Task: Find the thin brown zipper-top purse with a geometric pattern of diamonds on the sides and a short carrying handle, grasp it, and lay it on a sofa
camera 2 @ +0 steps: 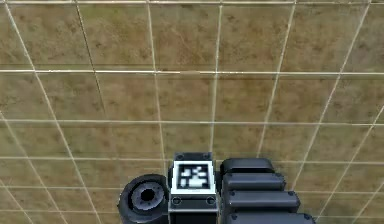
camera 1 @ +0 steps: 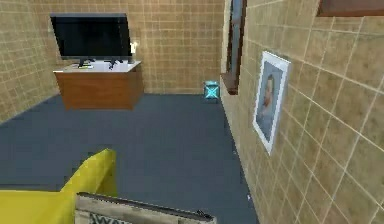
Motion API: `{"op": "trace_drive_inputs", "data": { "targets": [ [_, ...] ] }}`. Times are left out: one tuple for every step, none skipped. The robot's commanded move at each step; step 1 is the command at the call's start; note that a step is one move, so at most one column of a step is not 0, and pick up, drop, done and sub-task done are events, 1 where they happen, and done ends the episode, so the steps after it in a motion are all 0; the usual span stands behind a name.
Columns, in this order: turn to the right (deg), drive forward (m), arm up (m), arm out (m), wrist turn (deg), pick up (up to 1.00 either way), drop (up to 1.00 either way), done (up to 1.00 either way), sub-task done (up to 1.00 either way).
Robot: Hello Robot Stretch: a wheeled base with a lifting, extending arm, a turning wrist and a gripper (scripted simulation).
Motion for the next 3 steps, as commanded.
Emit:
{"op": "trace_drive_inputs", "data": {
  "targets": [
    [0.0,1.0,0.0,0.0,0.0,0.0,0.0,0.0,0.0],
    [6.0,0.0,0.0,0.0,0.0,0.0,0.0,0.0,0.0],
    [0.0,0.2,0.0,0.0,0.0,0.0,0.0,0.0,0.0]
  ]
}}
